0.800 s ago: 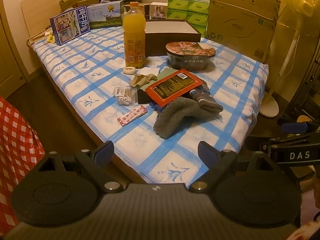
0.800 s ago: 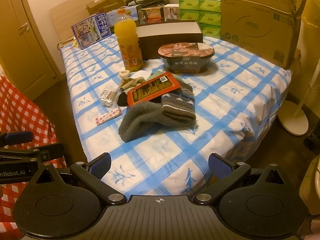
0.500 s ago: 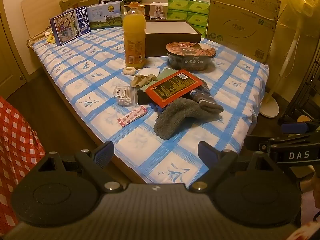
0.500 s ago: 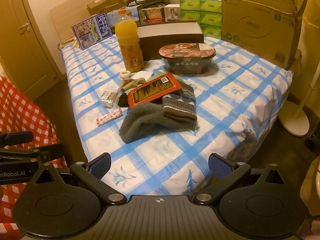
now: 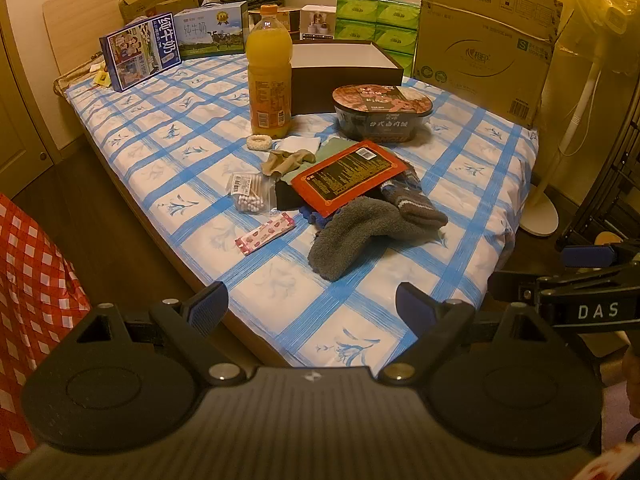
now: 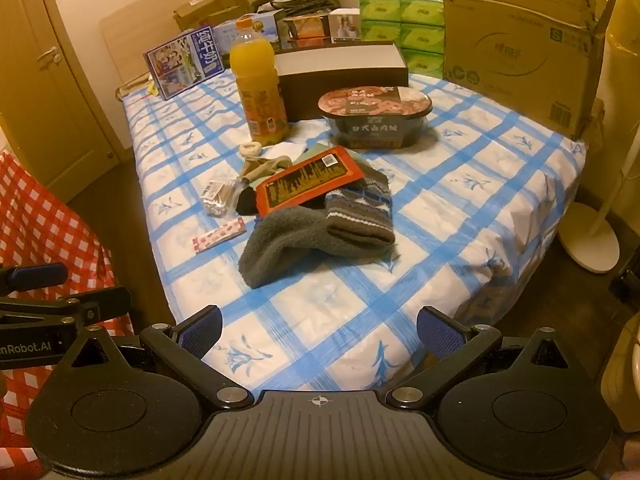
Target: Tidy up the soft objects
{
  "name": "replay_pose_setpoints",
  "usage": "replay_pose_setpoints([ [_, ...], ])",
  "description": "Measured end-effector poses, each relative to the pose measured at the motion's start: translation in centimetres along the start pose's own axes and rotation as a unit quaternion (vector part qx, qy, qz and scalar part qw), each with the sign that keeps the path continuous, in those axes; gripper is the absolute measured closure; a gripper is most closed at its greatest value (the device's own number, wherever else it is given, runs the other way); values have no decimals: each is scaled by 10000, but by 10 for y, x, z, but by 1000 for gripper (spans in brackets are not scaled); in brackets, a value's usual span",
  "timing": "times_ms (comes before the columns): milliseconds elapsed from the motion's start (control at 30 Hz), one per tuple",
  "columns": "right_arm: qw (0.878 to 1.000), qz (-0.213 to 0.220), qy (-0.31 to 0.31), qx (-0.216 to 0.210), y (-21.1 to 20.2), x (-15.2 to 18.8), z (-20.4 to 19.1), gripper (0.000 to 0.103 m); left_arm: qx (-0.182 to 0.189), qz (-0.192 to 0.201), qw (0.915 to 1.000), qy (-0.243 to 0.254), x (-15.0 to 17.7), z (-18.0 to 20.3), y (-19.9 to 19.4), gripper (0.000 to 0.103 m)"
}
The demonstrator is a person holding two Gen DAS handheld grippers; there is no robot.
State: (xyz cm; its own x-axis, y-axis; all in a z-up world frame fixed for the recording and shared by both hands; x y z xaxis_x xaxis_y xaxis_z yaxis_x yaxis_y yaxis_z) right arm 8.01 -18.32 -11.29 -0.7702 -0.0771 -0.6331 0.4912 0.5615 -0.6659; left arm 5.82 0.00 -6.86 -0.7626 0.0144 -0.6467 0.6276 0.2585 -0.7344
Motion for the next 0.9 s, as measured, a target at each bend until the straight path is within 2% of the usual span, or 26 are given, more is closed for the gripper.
replay_pose_setpoints([
  [900,10000,8,3,-7,0,-2,-1,0,1,7,10000,-2,0,0,0,13],
])
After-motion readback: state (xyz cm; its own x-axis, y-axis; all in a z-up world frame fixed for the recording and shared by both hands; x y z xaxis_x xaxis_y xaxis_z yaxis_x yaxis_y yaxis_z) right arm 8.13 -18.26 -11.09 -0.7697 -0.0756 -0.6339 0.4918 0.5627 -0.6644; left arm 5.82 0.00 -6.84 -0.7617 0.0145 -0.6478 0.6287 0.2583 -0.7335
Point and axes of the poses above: each gripper's, at about its wrist camera, not at the fingertips, and y roughly the way its jaws point, z to its right, x to its underside, the point moved 9 cm from there along y, roughly the way its jaws point, and after that the axes turned 15 degrees about -x, right-handed, at the moved point
